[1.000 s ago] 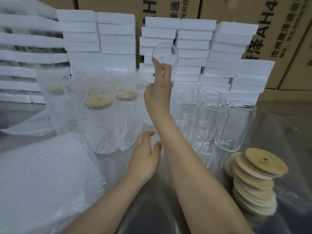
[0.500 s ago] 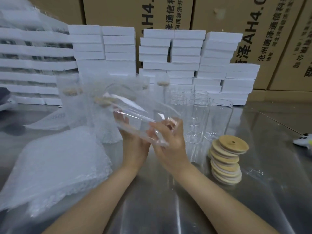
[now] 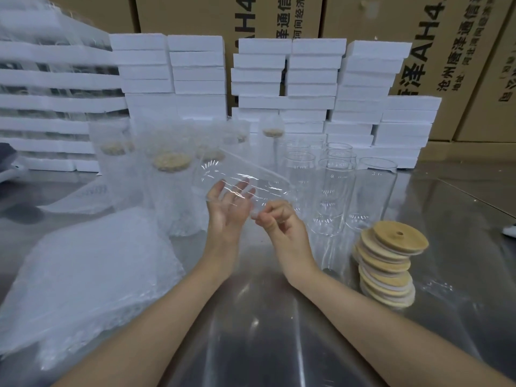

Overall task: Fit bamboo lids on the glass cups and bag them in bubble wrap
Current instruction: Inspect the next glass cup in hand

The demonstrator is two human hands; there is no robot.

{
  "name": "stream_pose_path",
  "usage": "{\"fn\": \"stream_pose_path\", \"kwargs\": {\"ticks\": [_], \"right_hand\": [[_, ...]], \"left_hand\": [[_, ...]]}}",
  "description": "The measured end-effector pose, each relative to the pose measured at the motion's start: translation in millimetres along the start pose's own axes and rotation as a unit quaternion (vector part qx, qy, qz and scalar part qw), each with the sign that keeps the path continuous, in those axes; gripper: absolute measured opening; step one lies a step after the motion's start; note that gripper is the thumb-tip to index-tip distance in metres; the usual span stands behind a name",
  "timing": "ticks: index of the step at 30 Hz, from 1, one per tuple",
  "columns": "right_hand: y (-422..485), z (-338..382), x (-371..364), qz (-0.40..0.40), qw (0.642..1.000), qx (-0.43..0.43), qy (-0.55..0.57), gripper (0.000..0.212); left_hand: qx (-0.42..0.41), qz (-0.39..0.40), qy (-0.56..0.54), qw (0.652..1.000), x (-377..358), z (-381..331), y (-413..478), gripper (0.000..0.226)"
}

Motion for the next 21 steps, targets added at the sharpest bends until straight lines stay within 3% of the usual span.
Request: {"fn": "stream_pose_path", "kwargs": {"ticks": [3,6,9,12,18,21], "right_hand": [[0.9,-6.3,-4.0,0.005,0.996,-0.081,0.031,0.026],[0.6,-15.5,-2.7,-0.022,0.969,-0.196,0.148,0.046],[-9.1,-17.1,-9.7,0.019,0.9,-0.313,0.303,0.05],[-12.9,-18.7,-8.3,0.015,0.853,-0.354,0.384,0.058],[-6.2,-18.9,2.8,-0.031,0.865,-0.329,0.377,0.064],[-1.1,-17.0,9.1,-0.041,0.891,-0.293,0.345,0.058]], "left_hand": [[-0.012,-0.064,0.019,0.998,5.3,-2.8,3.4,0.062],[-0.09,-0.063,0.151,0.982,11.7,-10.9,2.0,0.076],[-0.212,0.043,0.296,0.93,2.3,-20.6,-1.0,0.079],[-0.302,0.15,0.371,0.865,-15.5,-24.9,-7.6,0.066],[-0.206,0.167,0.385,0.884,-18.2,-12.6,-11.2,0.058],[-0.025,0.094,0.296,0.95,-7.1,6.2,-8.4,0.045]]}}
Point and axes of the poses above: each hand's wrist, its own y-axis towards the middle knuckle, its own x-axis out of the back of the hand, z = x × y, the point moved 6 cm from there along y, towards the middle knuckle, and after that the axes turned 6 degrees about y, right-handed, at the moved point
